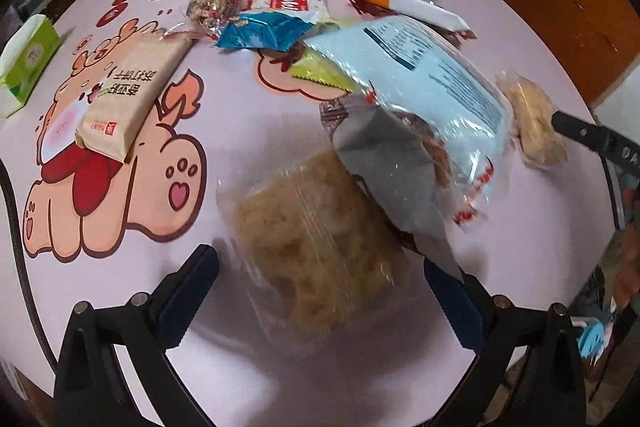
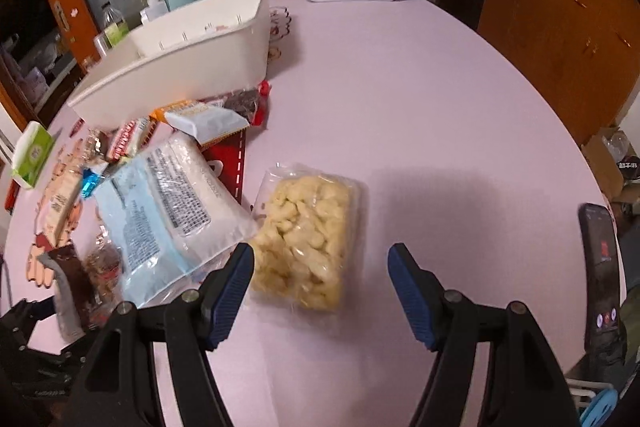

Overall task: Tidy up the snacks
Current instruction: 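Grasp the clear puffed-snack bag with the right gripper while the left grasps another clear snack bag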

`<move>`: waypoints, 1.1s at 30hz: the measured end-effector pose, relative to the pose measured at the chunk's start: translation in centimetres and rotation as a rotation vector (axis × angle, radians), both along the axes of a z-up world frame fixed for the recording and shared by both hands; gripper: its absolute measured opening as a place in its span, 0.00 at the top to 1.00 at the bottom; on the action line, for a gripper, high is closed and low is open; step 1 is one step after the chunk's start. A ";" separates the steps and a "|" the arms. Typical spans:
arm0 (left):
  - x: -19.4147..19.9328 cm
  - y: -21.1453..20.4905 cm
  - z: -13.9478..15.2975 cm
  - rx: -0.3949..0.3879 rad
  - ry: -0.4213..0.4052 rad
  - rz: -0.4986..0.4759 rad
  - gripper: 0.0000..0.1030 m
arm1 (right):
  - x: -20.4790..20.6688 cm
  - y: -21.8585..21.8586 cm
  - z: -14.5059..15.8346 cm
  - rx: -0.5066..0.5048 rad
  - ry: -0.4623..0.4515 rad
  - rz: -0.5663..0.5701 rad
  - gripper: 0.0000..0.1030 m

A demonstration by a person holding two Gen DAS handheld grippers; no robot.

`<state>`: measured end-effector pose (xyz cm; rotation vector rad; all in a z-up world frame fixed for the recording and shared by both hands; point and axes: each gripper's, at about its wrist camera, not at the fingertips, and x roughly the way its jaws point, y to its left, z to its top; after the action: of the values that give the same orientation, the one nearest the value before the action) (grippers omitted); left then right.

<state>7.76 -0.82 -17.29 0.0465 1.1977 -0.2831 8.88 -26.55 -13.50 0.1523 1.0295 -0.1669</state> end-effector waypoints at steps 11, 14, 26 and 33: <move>0.6 1.8 0.4 0.045 -0.028 0.066 0.17 | 1.8 0.3 -2.0 0.069 0.048 0.021 0.32; 0.4 2.9 0.7 0.040 -0.032 0.075 0.27 | 2.2 1.1 -2.1 0.024 0.049 0.026 0.32; 0.0 5.4 0.7 0.004 -0.044 0.086 0.39 | 1.8 0.1 -3.2 -0.003 0.070 0.003 0.32; 0.1 5.6 0.5 -0.029 -0.044 0.073 0.24 | 1.4 1.4 -3.1 -0.086 0.067 0.028 0.40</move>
<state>7.83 4.80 -16.80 -0.0162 1.1491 -0.2341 10.26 -25.11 -16.59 0.0544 1.0888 -0.1917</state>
